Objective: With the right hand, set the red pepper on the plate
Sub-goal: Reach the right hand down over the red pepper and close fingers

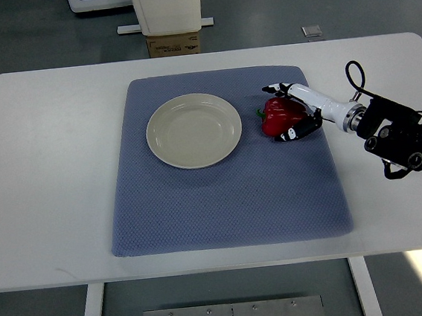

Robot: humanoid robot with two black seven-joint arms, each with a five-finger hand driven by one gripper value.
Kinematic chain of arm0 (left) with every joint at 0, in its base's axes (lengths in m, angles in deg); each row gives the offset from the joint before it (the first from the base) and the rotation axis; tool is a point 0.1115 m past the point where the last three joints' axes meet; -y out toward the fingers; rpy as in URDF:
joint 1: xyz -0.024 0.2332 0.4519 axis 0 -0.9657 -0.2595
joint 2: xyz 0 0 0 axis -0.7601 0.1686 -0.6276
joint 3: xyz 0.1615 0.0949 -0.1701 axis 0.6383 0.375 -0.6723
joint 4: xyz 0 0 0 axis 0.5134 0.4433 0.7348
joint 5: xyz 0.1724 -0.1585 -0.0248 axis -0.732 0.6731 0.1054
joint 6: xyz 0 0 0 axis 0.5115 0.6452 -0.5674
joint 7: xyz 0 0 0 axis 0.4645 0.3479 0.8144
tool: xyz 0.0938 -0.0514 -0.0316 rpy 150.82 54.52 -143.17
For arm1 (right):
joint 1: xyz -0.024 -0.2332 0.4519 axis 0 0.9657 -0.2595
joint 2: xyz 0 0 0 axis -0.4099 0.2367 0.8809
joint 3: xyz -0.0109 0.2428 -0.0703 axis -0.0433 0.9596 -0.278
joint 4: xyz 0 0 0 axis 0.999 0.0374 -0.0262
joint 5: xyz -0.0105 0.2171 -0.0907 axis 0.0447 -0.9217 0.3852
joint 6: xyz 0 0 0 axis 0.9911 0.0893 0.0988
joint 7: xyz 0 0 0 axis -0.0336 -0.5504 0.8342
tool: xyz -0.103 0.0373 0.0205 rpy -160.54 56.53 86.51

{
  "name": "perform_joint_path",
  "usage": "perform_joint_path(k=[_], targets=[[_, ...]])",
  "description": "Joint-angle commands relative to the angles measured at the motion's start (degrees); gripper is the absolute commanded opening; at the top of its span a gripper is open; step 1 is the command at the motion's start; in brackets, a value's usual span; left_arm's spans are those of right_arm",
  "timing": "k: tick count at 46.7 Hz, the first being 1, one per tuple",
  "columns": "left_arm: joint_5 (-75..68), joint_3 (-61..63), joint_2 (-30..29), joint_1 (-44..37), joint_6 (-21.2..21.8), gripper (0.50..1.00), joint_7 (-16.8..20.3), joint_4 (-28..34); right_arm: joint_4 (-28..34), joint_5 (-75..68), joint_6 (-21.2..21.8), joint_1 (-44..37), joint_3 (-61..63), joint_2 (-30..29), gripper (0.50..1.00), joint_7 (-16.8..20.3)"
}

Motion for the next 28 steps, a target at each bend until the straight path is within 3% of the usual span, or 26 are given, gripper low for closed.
perform_joint_path(k=[1,8,17,22,28], targets=[[0.00,0.00,0.00,0.00,0.00,1.000,0.02,0.00,0.00,0.01,0.00,0.09,0.00,-0.01,0.880,-0.02],[0.00,0.00,0.00,0.00,0.00,1.000,0.02,0.00,0.00,0.01,0.08,0.09,-0.09,-0.01,0.830,0.06],[0.00,0.00,0.00,0.00,0.00,1.000,0.02,0.00,0.00,-0.07,0.08,0.00,-1.32,-0.01,0.707,0.06],[0.00,0.00,0.00,0.00,0.00,1.000,0.02,0.00,-0.09,-0.42,0.08,-0.27,-1.14,0.08,0.611,0.42],[0.00,0.00,0.00,0.00,0.00,1.000,0.02,0.00,0.00,-1.04,0.26,-1.32,-0.61,0.17,0.550,0.50]])
